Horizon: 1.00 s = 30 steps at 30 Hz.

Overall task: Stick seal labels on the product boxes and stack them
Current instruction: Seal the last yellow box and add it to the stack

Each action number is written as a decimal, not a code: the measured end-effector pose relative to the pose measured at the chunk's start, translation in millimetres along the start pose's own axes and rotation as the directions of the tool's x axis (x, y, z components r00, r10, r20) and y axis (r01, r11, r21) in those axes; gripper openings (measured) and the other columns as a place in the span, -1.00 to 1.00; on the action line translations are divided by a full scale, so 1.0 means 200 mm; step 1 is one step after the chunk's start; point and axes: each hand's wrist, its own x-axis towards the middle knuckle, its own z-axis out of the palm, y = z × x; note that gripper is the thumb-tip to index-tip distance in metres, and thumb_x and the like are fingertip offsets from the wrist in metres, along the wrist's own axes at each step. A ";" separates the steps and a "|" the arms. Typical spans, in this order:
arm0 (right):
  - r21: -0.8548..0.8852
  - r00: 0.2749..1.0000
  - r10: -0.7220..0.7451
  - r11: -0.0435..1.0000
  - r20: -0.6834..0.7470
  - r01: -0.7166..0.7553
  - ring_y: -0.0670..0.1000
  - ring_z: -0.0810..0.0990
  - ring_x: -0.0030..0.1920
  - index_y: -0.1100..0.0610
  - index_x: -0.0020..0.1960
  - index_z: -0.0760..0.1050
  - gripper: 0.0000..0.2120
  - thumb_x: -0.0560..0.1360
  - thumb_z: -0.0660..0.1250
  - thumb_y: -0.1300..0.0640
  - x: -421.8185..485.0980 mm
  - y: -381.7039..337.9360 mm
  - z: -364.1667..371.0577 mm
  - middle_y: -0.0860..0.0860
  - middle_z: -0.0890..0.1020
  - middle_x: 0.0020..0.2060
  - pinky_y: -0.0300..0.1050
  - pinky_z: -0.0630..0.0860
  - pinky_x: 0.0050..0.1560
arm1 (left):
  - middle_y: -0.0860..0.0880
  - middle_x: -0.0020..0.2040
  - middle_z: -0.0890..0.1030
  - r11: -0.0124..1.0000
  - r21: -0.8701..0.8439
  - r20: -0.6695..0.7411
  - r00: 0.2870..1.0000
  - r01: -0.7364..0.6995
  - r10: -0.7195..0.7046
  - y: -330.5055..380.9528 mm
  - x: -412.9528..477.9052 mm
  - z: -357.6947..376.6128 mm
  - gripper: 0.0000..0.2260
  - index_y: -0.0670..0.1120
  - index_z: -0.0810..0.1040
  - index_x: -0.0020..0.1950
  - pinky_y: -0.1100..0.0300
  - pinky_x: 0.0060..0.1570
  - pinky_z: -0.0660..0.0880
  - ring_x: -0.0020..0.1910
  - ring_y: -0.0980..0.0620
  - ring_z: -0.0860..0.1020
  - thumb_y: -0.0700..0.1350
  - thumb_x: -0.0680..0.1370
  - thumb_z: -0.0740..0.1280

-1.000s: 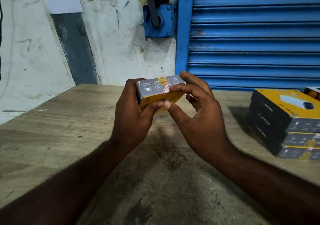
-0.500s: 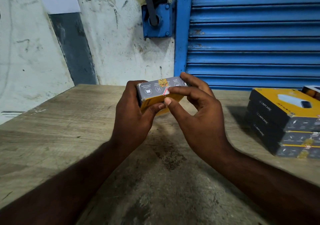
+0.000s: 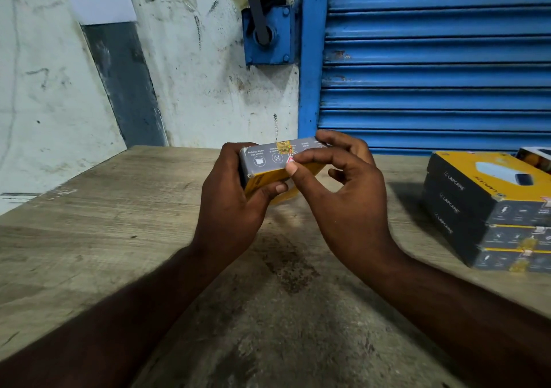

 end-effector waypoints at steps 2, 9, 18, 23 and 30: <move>-0.008 1.000 0.012 1.000 -0.005 -0.012 -0.22 0.47 0.30 -0.10 -0.08 0.68 -0.95 0.47 0.53 0.02 0.01 0.00 0.00 -0.15 0.52 0.21 -0.16 0.50 0.25 | 0.11 0.07 0.61 1.000 0.008 -0.001 1.000 0.003 -0.003 0.00 0.00 0.00 -0.55 0.03 0.41 0.18 0.48 -0.07 0.46 0.04 0.30 0.58 -0.12 0.42 0.58; 0.003 0.999 0.033 0.999 -0.006 -0.033 -0.22 0.45 0.29 -0.03 -0.10 0.67 -0.96 0.53 0.46 0.07 0.01 0.01 0.01 -0.12 0.50 0.20 -0.17 0.46 0.26 | 0.12 0.08 0.60 1.000 0.007 0.014 1.000 0.004 -0.004 0.00 -0.01 0.01 -0.54 0.03 0.41 0.19 0.47 -0.05 0.47 0.06 0.30 0.58 -0.09 0.42 0.58; 0.037 1.000 -0.013 0.999 0.028 0.012 -0.13 0.44 0.35 -0.09 -0.06 0.64 -0.92 0.51 0.39 -0.06 0.02 0.00 0.01 -0.14 0.51 0.23 0.04 0.46 0.33 | 0.20 0.09 0.60 0.996 -0.070 0.014 0.999 0.052 -0.051 0.02 0.00 0.00 -0.55 0.03 0.42 0.21 0.36 -0.03 0.56 0.07 0.27 0.61 -0.06 0.43 0.57; 0.088 0.998 -0.049 0.995 0.029 0.046 -0.08 0.51 0.30 -0.07 0.11 0.54 -0.82 0.52 0.42 -0.01 0.01 0.01 0.01 -0.15 0.57 0.17 0.14 0.49 0.28 | 0.22 0.07 0.61 0.995 -0.070 0.011 0.998 0.066 -0.066 0.02 0.00 0.00 -0.56 0.04 0.42 0.20 0.37 -0.05 0.56 0.03 0.28 0.62 -0.08 0.44 0.56; 0.003 0.996 -0.054 0.999 0.066 0.054 -0.15 0.45 0.34 -0.11 0.03 0.66 -0.86 0.49 0.51 0.03 0.02 0.03 -0.01 -0.12 0.51 0.23 -0.12 0.46 0.29 | 0.21 0.07 0.61 0.995 -0.087 0.034 0.998 0.053 -0.051 0.01 0.00 0.00 -0.56 0.02 0.42 0.19 0.43 -0.07 0.52 0.04 0.29 0.62 -0.10 0.43 0.56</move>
